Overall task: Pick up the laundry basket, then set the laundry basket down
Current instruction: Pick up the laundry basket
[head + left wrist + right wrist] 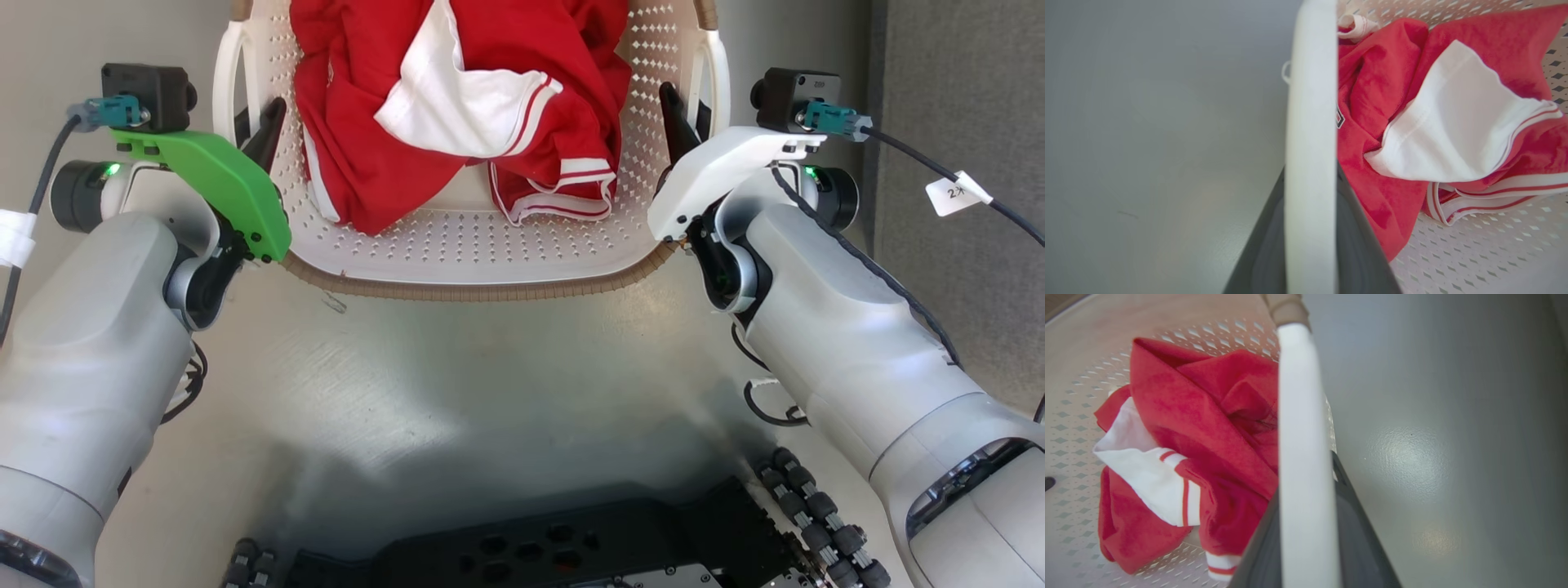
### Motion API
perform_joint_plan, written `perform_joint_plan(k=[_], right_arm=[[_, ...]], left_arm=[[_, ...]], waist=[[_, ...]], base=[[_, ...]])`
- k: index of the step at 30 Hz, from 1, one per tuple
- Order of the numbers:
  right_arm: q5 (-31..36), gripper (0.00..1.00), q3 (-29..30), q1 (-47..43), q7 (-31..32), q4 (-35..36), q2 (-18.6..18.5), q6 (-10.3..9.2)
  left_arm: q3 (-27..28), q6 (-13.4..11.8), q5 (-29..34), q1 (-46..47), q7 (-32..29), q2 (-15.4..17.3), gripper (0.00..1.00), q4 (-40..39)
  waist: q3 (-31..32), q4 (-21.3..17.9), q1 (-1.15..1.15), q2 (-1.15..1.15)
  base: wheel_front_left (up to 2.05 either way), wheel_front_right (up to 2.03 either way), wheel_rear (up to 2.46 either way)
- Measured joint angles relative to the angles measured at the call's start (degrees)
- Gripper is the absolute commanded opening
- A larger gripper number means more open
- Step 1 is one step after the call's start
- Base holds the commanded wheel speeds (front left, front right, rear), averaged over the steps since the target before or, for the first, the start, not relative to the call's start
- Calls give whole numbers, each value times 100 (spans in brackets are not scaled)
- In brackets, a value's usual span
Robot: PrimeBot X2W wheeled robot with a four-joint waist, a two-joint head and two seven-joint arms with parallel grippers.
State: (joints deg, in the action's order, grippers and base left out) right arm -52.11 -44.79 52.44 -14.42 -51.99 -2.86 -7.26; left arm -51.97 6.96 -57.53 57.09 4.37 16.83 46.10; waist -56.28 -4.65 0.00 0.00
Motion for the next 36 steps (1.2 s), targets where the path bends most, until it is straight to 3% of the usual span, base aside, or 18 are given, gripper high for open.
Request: perform_joint_plan(k=[13, 36], right_arm=[[-152, 0, -437, -108, 0, -275, 4, 30], [-655, 0, -1144, -733, 545, -688, -16, 486]], left_arm=[[-182, 1, -315, -264, 24, -175, 0, 356], [-361, 10, -927, -1086, -485, -589, 0, 1056]], waist=[[662, 8, 0, 0], [2439, 48, 0, 0]], base=[[0, 0, 0], [0, 0, 0]])
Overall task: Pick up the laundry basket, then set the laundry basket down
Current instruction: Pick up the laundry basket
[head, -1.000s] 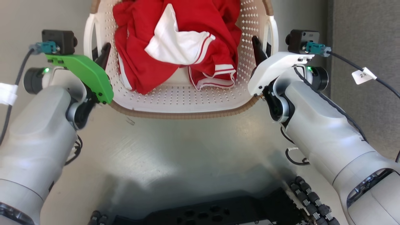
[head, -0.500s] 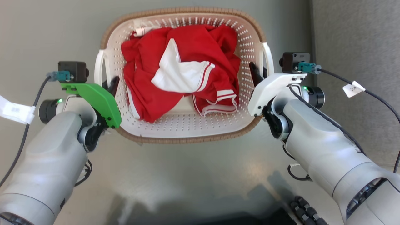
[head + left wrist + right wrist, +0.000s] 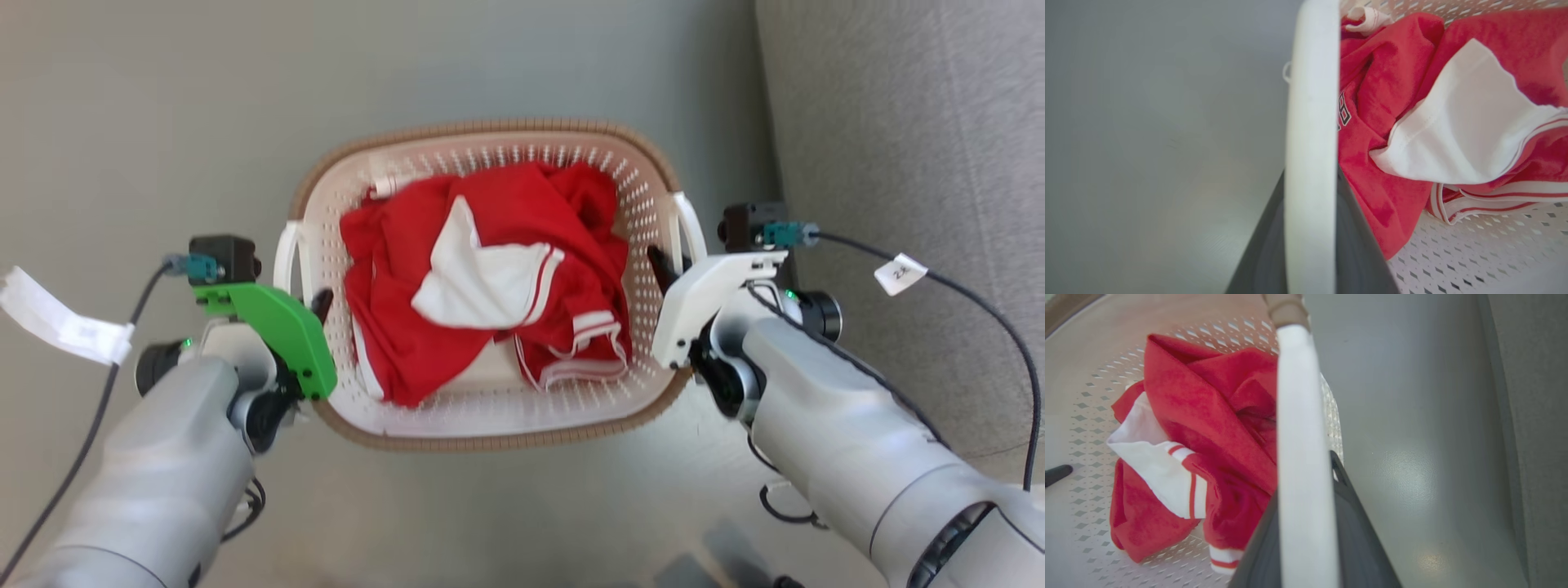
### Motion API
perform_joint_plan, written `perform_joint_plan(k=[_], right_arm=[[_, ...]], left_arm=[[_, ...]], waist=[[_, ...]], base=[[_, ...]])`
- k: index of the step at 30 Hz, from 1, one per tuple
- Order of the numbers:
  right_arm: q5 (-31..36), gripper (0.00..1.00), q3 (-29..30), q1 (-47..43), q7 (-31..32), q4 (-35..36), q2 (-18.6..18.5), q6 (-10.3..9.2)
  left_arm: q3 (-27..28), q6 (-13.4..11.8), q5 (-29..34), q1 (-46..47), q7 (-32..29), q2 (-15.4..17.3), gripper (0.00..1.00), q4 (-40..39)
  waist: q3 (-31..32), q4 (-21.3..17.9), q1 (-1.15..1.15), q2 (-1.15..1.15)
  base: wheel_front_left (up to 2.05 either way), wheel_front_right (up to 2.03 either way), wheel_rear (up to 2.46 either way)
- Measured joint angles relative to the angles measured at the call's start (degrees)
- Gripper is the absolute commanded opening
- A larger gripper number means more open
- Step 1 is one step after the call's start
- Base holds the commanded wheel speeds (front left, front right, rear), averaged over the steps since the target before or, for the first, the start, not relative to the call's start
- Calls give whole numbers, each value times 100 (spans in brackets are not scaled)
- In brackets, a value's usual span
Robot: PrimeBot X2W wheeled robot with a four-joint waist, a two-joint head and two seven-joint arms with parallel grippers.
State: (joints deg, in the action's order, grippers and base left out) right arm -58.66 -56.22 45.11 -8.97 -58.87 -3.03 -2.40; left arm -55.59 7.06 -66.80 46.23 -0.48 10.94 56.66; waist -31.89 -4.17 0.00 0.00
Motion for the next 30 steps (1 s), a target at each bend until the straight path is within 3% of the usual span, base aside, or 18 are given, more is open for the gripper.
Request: perform_joint_plan(k=[13, 30], right_arm=[[-355, 0, -275, -581, 539, -210, -29, 283], [-673, 0, -527, -1431, 1087, -474, -43, 512]], left_arm=[[-63, 5, -147, -577, -360, -349, 0, 481], [-136, -1, -366, -1355, -744, -809, 0, 1100]], waist=[[1073, 31, 0, 0], [2395, 75, 0, 0]], base=[[0, 0, 0], [0, 0, 0]])
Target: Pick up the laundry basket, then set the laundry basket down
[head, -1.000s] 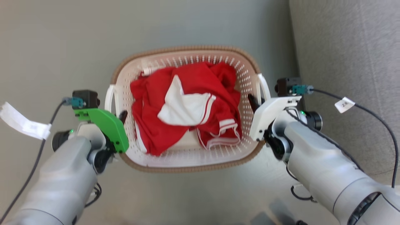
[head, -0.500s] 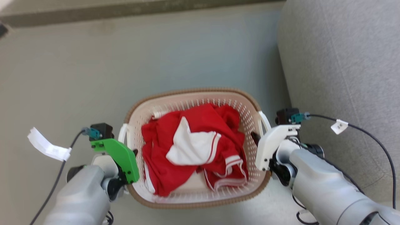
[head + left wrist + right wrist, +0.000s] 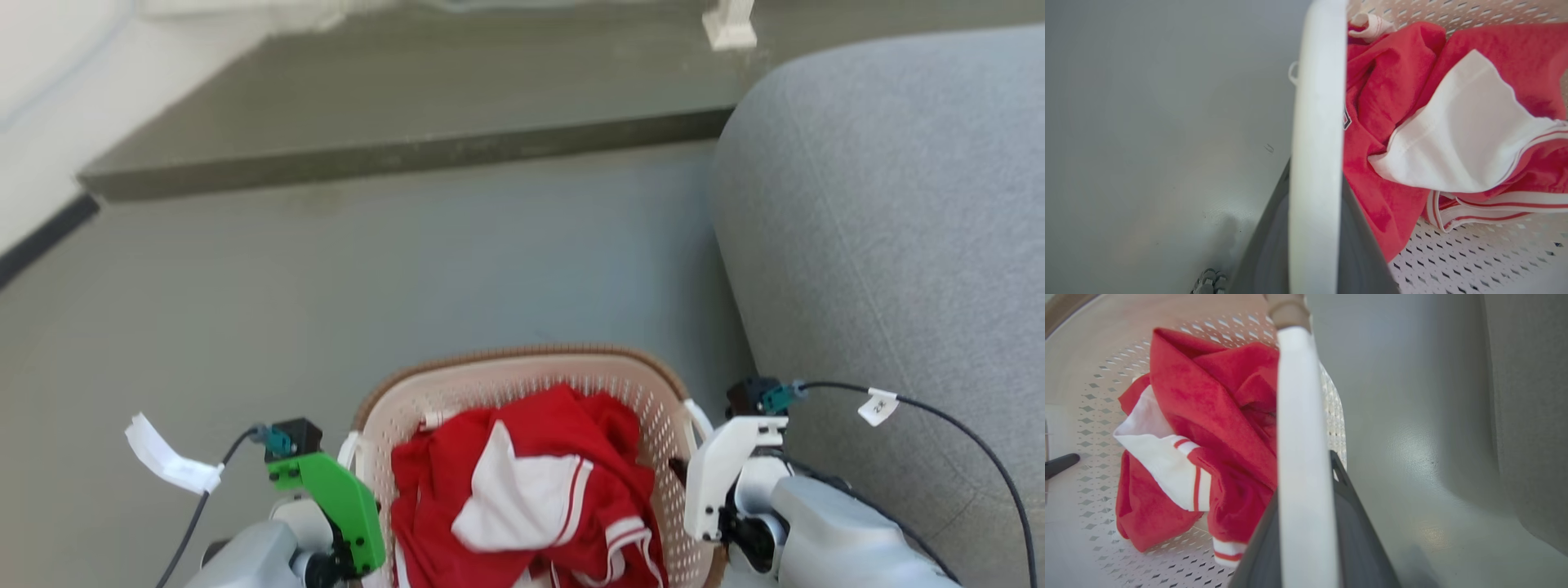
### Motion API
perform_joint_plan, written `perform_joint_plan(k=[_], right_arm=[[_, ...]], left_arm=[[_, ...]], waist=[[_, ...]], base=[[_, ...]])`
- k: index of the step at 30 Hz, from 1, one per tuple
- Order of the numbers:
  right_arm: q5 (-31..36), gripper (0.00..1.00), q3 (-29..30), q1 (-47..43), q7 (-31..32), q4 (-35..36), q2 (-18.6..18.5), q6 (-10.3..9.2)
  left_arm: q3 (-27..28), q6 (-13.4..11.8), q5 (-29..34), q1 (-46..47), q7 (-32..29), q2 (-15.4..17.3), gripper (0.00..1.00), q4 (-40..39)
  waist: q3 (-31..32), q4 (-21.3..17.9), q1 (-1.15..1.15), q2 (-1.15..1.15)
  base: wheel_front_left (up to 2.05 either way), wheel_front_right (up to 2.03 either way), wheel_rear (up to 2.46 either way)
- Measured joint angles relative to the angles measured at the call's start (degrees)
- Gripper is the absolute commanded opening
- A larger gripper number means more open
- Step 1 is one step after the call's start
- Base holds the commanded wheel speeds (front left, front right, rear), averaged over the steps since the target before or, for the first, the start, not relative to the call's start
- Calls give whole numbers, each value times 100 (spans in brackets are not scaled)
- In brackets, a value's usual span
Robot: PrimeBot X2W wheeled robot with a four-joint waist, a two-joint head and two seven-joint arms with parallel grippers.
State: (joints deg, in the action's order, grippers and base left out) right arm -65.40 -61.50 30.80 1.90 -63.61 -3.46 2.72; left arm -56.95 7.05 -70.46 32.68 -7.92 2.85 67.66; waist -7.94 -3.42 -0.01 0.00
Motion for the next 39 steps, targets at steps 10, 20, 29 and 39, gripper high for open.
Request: perform_joint_plan(k=[10, 20, 29, 39], right_arm=[[-127, 0, -82, -93, 432, -76, 4, 29], [-222, 0, -149, -93, 683, -112, 2, 80], [-233, 0, -181, -90, 734, -147, 2, 87], [-285, 0, -216, -88, 749, -159, 2, 88]], left_arm=[[-31, -62, -56, -105, -299, -75, 0, 112], [-51, -79, -90, -107, -499, -142, 0, 207], [-56, -80, -96, -107, -542, -160, 0, 224], [-63, -80, -96, -107, -550, -175, 0, 238]], waist=[[583, -23, 0, 0], [671, -65, 0, 0], [696, -88, 0, 0], [686, -94, 0, 0]], base=[[0, 0, 0], [0, 0, 0], [0, 0, 0], [0, 0, 0]])
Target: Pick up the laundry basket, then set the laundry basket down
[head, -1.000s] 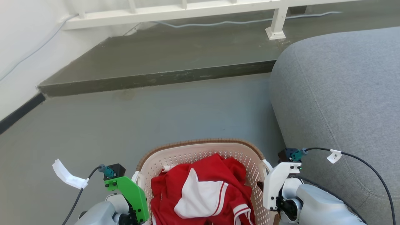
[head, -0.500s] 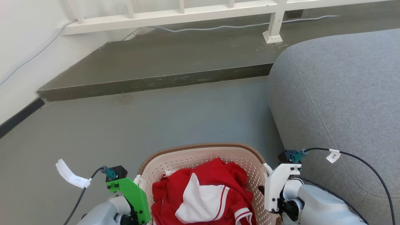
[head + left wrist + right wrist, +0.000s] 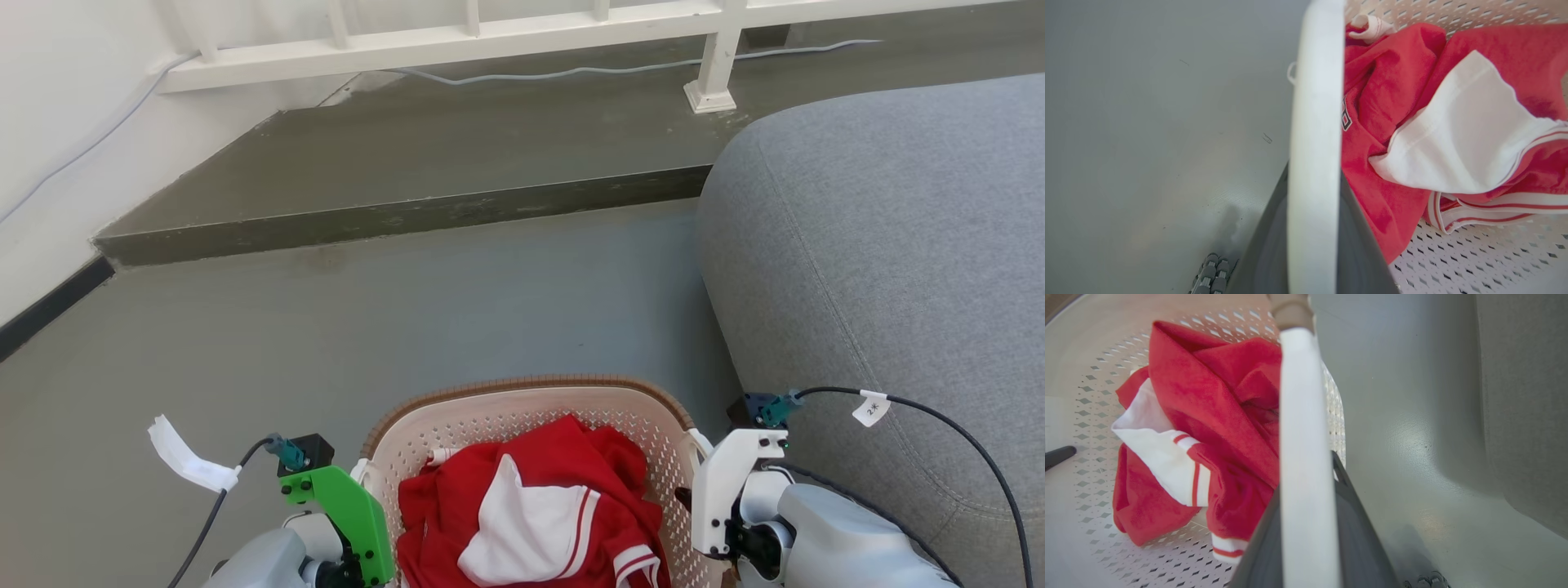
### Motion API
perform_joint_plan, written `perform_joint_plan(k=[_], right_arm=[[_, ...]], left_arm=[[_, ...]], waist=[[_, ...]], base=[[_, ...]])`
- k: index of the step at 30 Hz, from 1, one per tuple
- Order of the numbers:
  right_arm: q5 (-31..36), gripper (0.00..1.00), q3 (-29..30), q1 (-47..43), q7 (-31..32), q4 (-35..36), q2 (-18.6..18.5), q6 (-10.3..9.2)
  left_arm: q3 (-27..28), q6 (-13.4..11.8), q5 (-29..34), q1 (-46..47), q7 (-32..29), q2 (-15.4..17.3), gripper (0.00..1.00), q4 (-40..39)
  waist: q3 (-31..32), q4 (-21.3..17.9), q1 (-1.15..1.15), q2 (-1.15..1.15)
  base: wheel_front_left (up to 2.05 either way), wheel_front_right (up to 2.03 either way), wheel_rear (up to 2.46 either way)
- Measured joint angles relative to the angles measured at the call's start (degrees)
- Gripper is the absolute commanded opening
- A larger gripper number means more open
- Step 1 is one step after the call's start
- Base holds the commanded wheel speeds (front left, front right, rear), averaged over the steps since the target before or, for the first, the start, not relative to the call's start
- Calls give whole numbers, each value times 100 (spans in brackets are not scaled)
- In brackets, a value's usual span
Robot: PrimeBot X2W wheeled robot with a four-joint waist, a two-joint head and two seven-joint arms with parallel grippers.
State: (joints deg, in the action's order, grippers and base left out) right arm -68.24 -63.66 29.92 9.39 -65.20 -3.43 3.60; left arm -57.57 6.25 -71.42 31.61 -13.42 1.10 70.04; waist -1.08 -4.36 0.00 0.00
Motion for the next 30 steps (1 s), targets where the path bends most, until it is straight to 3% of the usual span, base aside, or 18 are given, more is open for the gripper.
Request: perform_joint_plan(k=[19, 30], right_arm=[[-98, 0, -79, 24, -4, 4, -3, 2], [-93, 0, -43, 540, -350, 54, -29, -18]], left_arm=[[5, 1, -24, 4, 42, -8, 0, 18], [85, 2, -37, 426, 497, 38, 0, -26]], waist=[[-91, -25, 0, 0], [-680, -61, 0, 0]], base=[[0, 0, 0], [0, 0, 0]])
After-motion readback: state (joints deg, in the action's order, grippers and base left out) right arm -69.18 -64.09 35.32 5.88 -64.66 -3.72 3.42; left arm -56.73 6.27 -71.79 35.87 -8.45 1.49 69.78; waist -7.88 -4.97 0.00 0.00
